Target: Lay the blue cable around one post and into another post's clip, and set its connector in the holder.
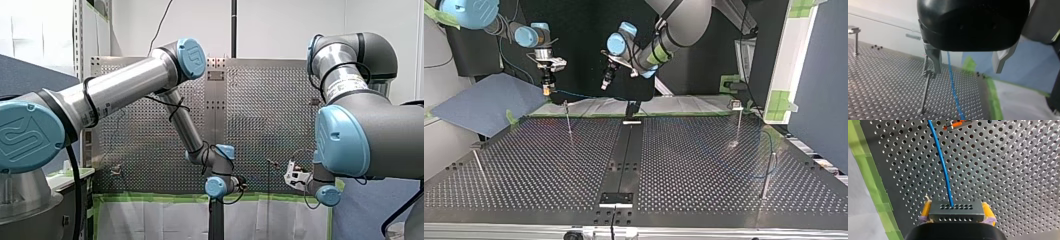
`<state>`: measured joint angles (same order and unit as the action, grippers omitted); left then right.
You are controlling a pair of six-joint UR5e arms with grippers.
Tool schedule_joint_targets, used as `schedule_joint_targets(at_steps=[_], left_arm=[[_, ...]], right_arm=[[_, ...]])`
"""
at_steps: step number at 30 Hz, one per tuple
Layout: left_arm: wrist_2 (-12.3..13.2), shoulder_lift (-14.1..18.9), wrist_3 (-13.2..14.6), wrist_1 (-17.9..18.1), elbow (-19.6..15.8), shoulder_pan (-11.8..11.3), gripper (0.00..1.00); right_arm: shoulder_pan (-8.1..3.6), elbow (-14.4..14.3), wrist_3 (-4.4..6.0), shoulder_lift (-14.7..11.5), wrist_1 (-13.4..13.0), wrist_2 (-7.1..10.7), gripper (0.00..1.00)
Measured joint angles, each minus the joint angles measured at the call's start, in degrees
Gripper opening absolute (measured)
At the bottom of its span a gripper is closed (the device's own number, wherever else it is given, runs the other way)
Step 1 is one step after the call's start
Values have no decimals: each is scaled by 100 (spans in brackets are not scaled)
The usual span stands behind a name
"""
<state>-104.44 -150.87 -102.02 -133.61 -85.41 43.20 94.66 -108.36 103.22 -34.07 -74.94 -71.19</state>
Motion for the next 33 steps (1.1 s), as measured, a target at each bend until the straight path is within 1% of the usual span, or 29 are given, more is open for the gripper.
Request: schedule_joint_targets(at_steps=[4, 9, 12, 21, 28, 33], left_arm=[[-193, -5, 6, 112, 44, -15, 99], [-412, -63, 7, 95, 92, -50, 99], [-542, -167, 5, -1, 187, -37, 99], [-989, -568, -25, -354, 622, 31, 99], [-1327, -620, -24, -550, 948, 3, 99], [-1582, -620, -10, -588, 1061, -17, 99]], right_arm=[[3, 2, -2, 0, -3, -1, 0], [4, 1, -2, 0, 0, -1, 0], [5, 1, -5, 0, 3, -1, 0], [10, 0, -44, 0, 28, 2, 0], [6, -1, -74, 0, 46, 2, 0], [9, -1, -80, 0, 48, 7, 0]])
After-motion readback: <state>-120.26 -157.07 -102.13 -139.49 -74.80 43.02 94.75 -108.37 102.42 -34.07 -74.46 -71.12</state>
